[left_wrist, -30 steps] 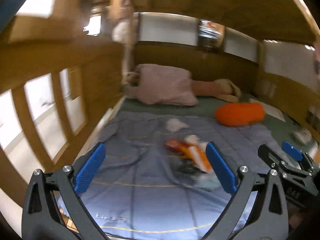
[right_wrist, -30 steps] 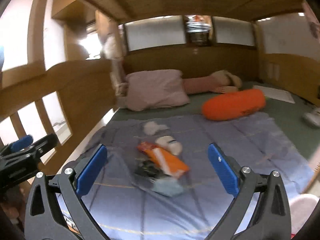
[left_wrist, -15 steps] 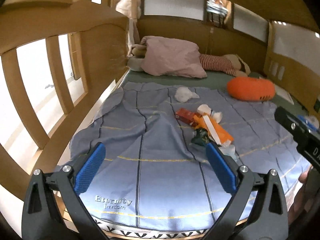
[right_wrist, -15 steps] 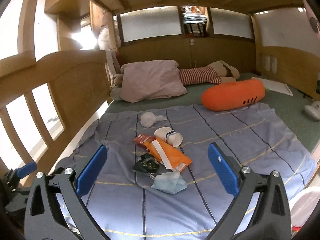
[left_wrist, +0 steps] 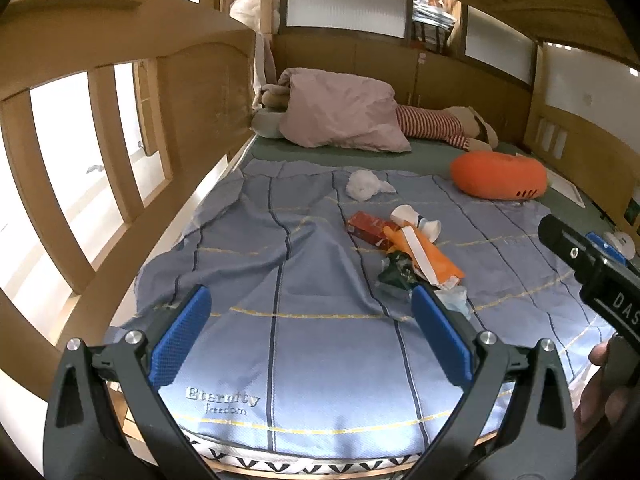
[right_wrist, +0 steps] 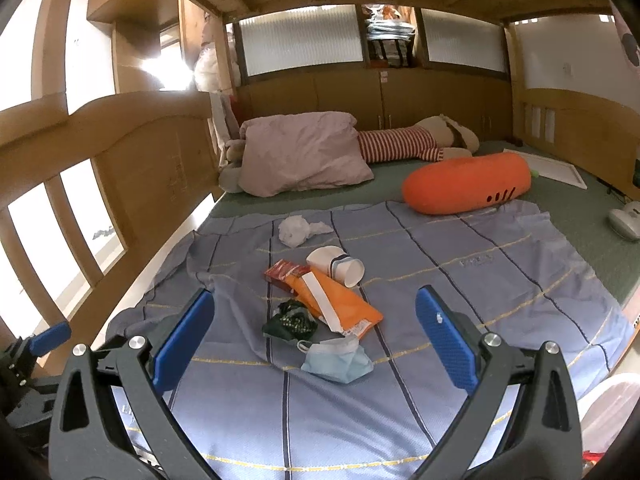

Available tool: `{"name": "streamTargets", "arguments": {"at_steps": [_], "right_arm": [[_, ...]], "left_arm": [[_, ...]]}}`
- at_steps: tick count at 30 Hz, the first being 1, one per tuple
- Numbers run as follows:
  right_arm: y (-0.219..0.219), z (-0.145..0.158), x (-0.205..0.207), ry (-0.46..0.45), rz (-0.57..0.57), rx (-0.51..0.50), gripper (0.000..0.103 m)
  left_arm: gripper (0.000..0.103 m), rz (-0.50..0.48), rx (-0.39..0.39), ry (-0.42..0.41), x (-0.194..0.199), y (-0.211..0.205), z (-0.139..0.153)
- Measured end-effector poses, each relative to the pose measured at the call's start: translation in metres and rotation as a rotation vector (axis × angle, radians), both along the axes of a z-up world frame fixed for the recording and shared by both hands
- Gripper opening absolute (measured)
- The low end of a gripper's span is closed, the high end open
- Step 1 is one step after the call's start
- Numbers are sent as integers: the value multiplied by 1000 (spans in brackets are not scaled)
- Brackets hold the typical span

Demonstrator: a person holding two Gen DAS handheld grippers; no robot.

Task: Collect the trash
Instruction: 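Move both open tools back over the remaining trash on the bed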

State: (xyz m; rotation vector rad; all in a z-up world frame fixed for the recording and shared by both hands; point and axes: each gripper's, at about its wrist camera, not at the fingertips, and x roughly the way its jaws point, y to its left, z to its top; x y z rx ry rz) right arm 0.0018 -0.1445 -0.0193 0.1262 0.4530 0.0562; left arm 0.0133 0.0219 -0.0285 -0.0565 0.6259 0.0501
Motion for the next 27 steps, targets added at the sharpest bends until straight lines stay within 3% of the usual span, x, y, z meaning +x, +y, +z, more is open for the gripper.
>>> {"name": "streamTargets", "arguments": {"at_steps": [27], "right_arm": [[-27, -15, 12, 100, -49, 54, 99]], "left_arm": [[100, -40, -13, -14, 0, -4, 2]]}}
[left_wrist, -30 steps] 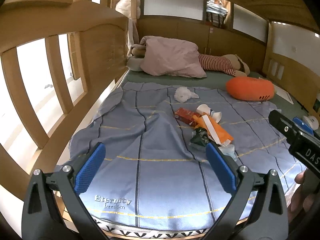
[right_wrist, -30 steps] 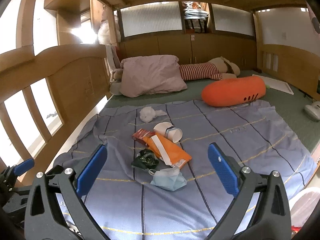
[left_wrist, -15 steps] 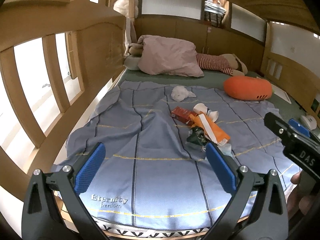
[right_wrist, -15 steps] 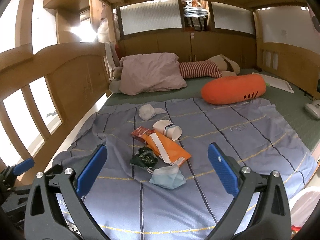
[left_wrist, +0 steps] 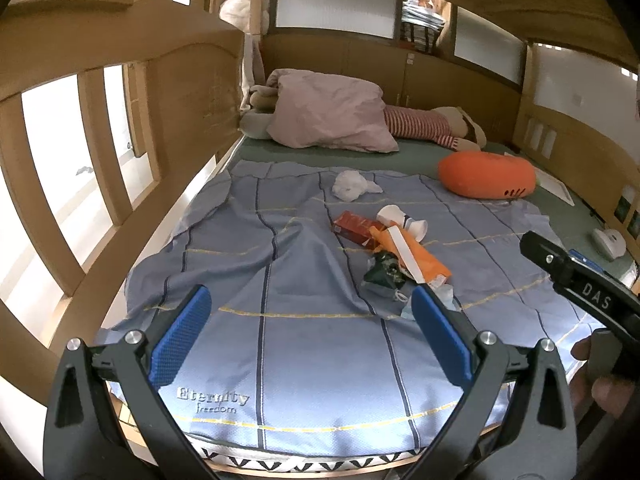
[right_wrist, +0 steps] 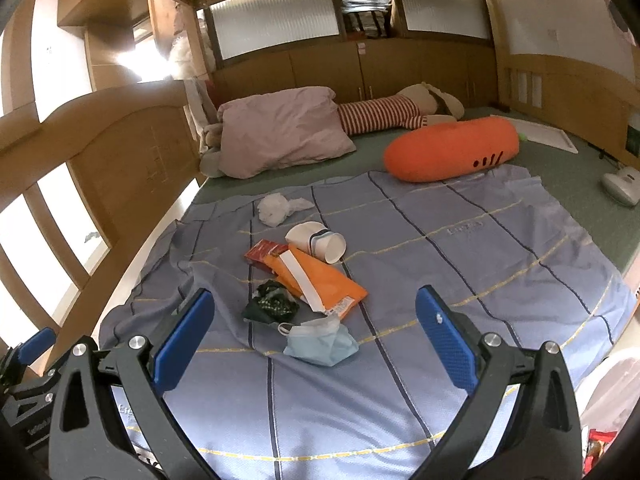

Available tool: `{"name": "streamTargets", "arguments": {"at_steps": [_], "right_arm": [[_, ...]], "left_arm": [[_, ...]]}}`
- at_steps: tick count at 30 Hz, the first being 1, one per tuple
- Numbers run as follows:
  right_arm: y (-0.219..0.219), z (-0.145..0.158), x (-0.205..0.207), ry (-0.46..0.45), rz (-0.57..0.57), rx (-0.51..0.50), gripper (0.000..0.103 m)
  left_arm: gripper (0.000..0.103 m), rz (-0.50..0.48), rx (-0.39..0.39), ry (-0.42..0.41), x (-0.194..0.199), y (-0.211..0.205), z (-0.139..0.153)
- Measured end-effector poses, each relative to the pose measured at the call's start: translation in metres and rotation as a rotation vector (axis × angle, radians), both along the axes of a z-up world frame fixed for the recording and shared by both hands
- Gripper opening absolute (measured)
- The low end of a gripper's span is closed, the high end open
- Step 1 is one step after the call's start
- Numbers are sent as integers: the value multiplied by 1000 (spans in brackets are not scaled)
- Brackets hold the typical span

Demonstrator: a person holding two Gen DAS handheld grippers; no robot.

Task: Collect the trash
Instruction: 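Move both open tools back over the remaining trash on the bed, then grasp the dark green bag with the left tool while the right grasps the blue face mask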

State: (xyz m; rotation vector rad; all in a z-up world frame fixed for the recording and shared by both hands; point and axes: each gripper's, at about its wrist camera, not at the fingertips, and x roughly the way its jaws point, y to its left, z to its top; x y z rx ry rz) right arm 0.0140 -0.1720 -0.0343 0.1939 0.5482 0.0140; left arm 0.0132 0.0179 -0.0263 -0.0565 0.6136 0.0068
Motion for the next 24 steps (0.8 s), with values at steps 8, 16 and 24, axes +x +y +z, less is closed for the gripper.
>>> {"name": "streamTargets", "arguments": {"at_steps": [8, 16, 24], "right_arm": [[-1, -1, 1, 2, 6, -9, 99], [-4, -2, 2, 15, 9, 3, 99], [3, -8, 16, 2, 3, -12, 99]], "left_arm": [[100, 1, -7, 3, 0, 1, 0], [100, -9, -10, 2, 1, 0, -1], [100, -32, 22, 2, 12, -5, -13]]}}
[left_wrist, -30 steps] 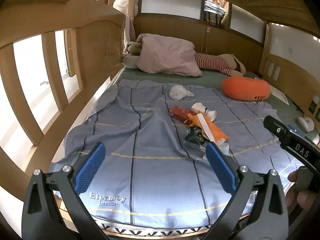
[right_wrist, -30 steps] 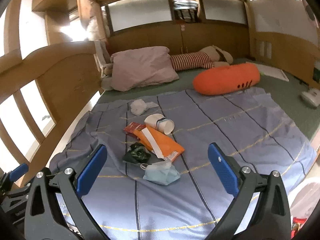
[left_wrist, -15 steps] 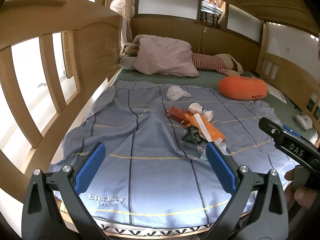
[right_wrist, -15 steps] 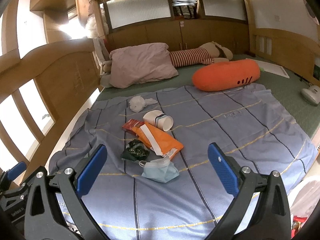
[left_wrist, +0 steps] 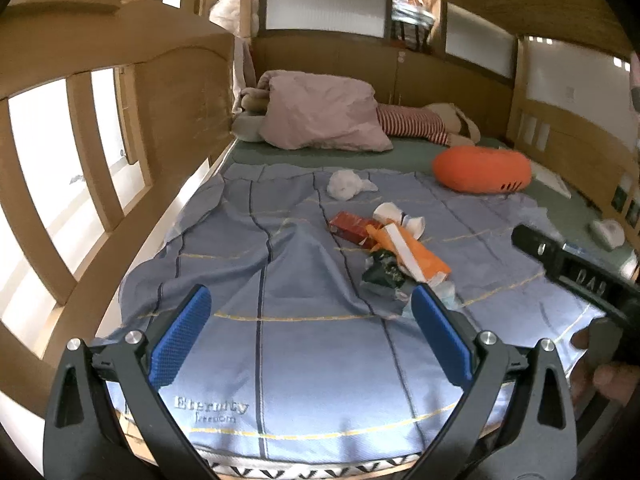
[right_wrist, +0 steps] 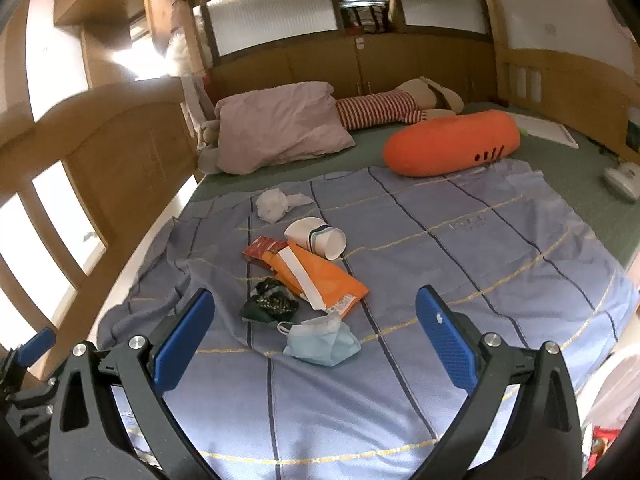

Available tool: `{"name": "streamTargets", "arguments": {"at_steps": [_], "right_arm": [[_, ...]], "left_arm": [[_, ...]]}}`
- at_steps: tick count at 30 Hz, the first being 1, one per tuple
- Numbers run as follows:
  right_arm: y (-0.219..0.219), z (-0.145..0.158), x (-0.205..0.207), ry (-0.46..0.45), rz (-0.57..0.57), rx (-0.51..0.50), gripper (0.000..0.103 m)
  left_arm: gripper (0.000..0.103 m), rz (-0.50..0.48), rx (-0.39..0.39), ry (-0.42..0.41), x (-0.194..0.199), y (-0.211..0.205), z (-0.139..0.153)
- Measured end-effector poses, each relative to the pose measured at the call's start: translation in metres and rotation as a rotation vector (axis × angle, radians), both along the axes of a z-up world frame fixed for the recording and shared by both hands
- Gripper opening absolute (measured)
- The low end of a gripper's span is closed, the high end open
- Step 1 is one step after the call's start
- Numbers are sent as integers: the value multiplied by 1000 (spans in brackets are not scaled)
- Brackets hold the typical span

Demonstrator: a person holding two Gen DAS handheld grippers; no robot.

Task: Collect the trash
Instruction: 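Grasp the dark green bag with the left tool while the right grasps the blue face mask, then lift the dark green bag and blue face mask off the bed with both tools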

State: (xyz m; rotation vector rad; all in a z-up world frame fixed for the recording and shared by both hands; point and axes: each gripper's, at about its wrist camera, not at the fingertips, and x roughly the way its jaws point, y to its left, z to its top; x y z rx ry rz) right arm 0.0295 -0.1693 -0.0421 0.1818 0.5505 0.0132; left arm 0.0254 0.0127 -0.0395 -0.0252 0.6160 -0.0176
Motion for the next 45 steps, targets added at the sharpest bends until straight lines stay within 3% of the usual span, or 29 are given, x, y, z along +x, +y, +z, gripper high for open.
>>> {"name": "streamTargets", "arguments": {"at_steps": [5, 7, 10, 14, 16, 19, 20, 21, 22, 24, 26, 28, 29, 32, 33, 35, 40, 42, 45], "right_arm": [[-8, -11, 23, 52, -28, 59, 99], [-10, -16, 30, 79, -38, 57, 99], [-10, -37, 55, 203, -23, 52, 99], [-13, -80, 97, 438, 15, 131, 93], [-10, -99, 117, 521, 36, 161, 91], [0, -121, 133, 606, 61, 157, 72], [4, -130, 139, 647, 74, 145, 56], [5, -137, 141, 684, 77, 135, 32], [2, -140, 142, 710, 74, 135, 21], [-24, -120, 132, 622, 11, 279, 13], [-58, -82, 107, 422, -124, 292, 13], [-83, -58, 85, 265, -191, 348, 13], [-85, -57, 84, 258, -191, 354, 13], [-77, -60, 87, 277, -149, 367, 13], [-72, -59, 88, 280, -137, 350, 13], [-67, -54, 89, 271, -126, 315, 13], [-57, -46, 87, 228, -81, 247, 13], [-44, -46, 91, 245, -26, 203, 13], [-20, -39, 80, 252, 55, 134, 13]], "left_arm": [[100, -44, -8, 78, 21, -11, -18], [100, -73, 2, 69, 21, -16, -18], [100, -94, 18, 56, 27, -18, -18], [100, -84, -38, 78, 57, -17, -20], [100, -107, -22, 92, 76, -22, -23], [100, -156, -10, 121, 114, -36, -33], [100, -164, -15, 124, 122, -38, -36], [100, -174, -19, 124, 132, -42, -39], [100, -181, -18, 124, 144, -48, -44], [98, -219, -23, 151, 157, -60, -53], [96, -268, -5, 182, 169, -77, -66], [96, -327, 58, 235, 181, -100, -89], [93, -338, 99, 270, 187, -109, -103], [45, -346, 148, 402, 198, -118, -143], [41, -343, 127, 400, 195, -115, -144], [38, -362, 116, 368, 179, -111, -122], [38, -334, 18, 127, 104, -64, -24], [39, -278, 46, 59, 75, -44, -5], [40, -205, 97, 4, 44, -24, 0]]}}
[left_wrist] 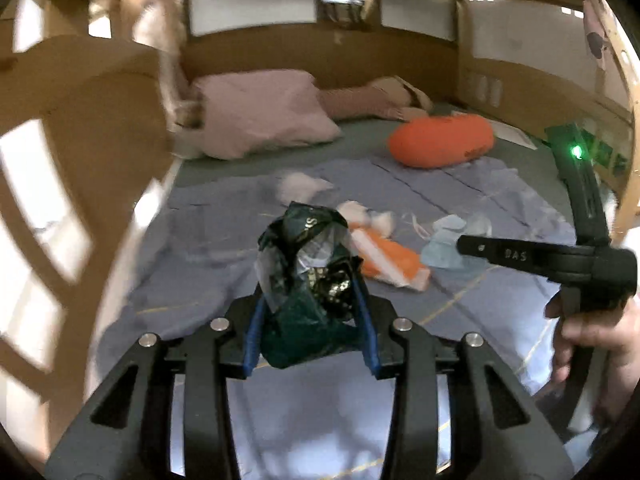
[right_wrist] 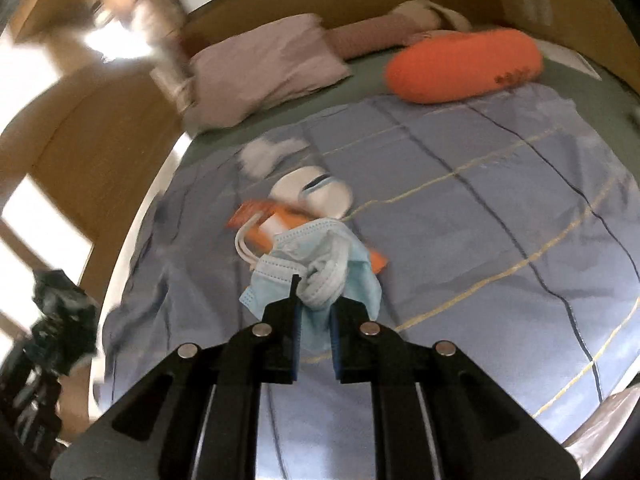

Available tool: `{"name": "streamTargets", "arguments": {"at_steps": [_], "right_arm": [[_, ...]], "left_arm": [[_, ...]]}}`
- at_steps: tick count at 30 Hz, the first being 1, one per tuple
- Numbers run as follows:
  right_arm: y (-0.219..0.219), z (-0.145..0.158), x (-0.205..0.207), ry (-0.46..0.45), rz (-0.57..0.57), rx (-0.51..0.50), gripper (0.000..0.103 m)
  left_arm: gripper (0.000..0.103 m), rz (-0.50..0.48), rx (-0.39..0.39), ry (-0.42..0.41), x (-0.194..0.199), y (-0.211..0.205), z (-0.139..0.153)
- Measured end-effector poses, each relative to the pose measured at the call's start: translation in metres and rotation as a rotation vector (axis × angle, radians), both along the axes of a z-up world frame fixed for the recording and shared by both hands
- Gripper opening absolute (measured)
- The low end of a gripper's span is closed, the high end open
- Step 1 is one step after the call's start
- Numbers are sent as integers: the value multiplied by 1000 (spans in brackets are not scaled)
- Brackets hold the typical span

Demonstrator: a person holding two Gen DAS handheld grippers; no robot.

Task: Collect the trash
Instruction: 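Lift the dark green bag and blue face mask off the bed with both tools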

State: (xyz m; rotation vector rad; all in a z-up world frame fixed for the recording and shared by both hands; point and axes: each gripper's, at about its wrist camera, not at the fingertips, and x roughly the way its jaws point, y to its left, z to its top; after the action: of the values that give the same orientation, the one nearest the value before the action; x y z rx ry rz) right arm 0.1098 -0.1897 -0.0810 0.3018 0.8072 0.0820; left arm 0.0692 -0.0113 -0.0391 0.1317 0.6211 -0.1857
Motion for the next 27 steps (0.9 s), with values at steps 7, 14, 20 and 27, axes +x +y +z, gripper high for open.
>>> {"name": "streamTargets", "arguments": {"at_steps": [7, 14, 20, 27], "right_arm": [[53, 21, -47, -128, 97, -175, 13], [56, 33, -78, -174, 96, -203, 13], [55, 44, -94, -188, 86, -175, 13], [52, 46, -93, -199, 89, -164, 13]], "left_arm": [[44, 125, -35, 51, -15, 16, -6], [44, 84, -35, 10, -33, 4, -4], [42, 147, 7, -9, -49, 5, -8], [42, 170, -10, -78, -52, 5, 6]]}}
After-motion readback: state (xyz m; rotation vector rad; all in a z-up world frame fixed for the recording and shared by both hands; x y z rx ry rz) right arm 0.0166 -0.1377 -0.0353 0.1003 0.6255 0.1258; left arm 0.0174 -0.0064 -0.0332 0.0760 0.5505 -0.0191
